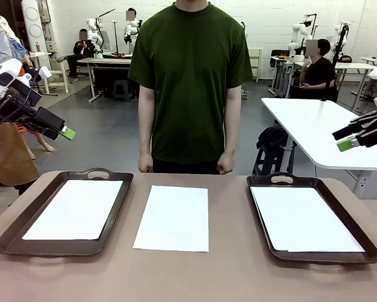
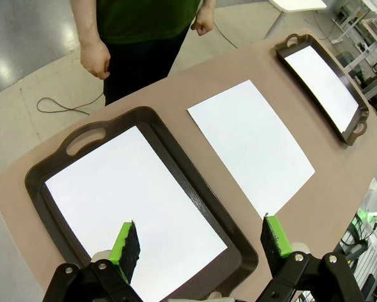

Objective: Sort the A4 documents.
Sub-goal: Receive the A4 Paper.

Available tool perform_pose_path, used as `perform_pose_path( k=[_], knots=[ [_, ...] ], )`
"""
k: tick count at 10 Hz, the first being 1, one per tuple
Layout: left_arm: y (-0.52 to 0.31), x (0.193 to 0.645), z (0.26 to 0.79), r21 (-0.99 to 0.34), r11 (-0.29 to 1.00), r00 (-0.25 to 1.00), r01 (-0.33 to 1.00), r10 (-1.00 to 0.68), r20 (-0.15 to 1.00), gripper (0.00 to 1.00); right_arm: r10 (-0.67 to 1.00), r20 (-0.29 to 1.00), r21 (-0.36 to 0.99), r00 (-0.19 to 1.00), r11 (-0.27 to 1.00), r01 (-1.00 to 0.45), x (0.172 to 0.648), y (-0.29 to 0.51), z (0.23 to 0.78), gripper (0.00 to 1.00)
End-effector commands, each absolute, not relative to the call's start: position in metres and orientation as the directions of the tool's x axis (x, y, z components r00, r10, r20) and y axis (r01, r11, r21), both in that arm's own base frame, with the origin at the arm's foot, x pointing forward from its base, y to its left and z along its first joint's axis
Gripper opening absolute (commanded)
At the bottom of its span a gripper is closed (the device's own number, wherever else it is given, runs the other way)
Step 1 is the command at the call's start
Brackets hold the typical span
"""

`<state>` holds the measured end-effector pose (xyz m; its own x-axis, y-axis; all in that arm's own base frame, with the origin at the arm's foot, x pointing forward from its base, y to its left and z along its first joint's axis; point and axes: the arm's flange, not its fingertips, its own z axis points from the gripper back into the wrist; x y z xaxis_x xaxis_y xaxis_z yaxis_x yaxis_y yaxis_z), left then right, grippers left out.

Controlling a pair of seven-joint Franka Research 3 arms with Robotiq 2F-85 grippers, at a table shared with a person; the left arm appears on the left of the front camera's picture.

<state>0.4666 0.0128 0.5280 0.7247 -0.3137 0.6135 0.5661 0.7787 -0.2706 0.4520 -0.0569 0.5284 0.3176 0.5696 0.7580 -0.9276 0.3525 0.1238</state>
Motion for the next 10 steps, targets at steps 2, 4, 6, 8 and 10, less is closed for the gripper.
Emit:
perform_pose_path(
  k=[2,4,6,8,10],
  knots=[
    [0.0129,0.4666,0.5286,-0.259,0.784,0.721,0.564,-0.315,0.617,1.00,0.623,0.681,0.192,0.385,0.355,-0.915,0.4623,-0.0547,0.5280,1.00],
    [0.0129,0.4666,0.5286,-0.259,0.784,0.721,0.564,-0.315,0.617,1.00,0.640,0.656,0.207,0.399,0.356,-0.911,0.4617,-0.0559,0.5275,1.00],
    [0.0129,0.4666,0.5286,-0.259,0.784,0.721,0.564,-0.315,0.617,1.00,0.629,0.678,0.183,0.381,0.357,-0.916,0.4600,-0.0553,0.5207,1.00],
    [0.0129,0.4666,0.5286,-0.259,0.784,0.721,0.564,-0.315,0.617,1.00,0.629,0.678,0.183,0.381,0.357,-0.916,0.4600,-0.0553,0.5207,1.00],
    [0.0129,0.4666,0.5286,-0.259,0.784,0.721,0.564,-0.315,0.617,1.00,0.629,0.678,0.183,0.381,0.357,-0.916,0.4600,-0.0553,0.5207,1.00]
  ],
)
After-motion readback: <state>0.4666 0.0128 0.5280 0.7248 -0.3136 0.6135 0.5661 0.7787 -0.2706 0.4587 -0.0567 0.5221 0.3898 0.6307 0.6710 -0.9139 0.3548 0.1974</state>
